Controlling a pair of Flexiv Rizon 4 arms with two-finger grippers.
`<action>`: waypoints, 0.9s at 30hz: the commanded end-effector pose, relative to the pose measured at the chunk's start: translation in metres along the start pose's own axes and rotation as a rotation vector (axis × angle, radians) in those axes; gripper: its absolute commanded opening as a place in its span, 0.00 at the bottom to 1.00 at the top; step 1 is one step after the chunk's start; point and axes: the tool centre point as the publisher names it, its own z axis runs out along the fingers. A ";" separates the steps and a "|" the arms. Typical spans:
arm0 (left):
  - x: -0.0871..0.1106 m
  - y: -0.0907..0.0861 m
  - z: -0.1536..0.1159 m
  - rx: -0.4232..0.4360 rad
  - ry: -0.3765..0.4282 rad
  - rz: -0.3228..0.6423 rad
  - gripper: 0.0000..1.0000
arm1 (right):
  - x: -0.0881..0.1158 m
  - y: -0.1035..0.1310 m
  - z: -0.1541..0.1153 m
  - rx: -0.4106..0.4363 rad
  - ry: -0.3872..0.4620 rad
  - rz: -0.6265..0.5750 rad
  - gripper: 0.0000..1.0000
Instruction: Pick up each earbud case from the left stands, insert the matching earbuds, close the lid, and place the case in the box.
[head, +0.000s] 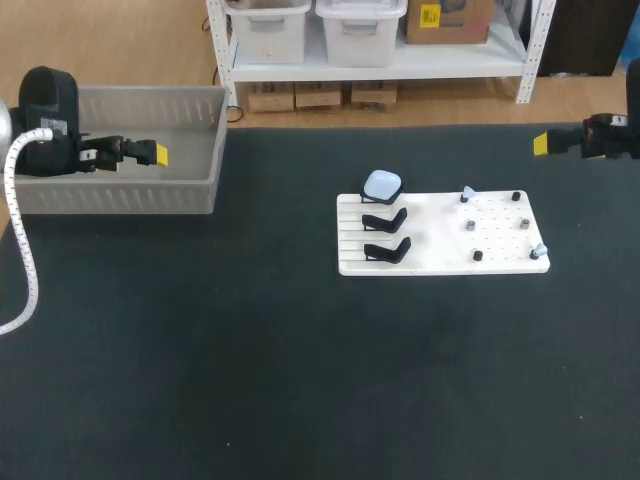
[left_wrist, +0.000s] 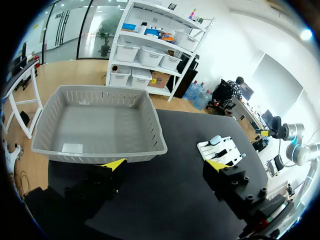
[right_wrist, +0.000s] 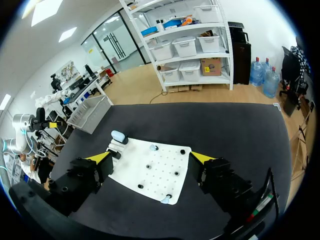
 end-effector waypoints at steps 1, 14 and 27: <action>-0.001 -0.002 0.000 -0.008 0.004 -0.002 1.00 | 0.000 0.000 0.000 0.000 0.000 0.000 1.00; -0.001 -0.001 0.000 0.005 0.003 0.002 1.00 | 0.000 0.000 0.000 0.000 0.000 0.000 1.00; -0.012 -0.015 0.004 0.304 -0.080 0.350 1.00 | 0.000 0.000 0.000 0.000 0.000 0.000 1.00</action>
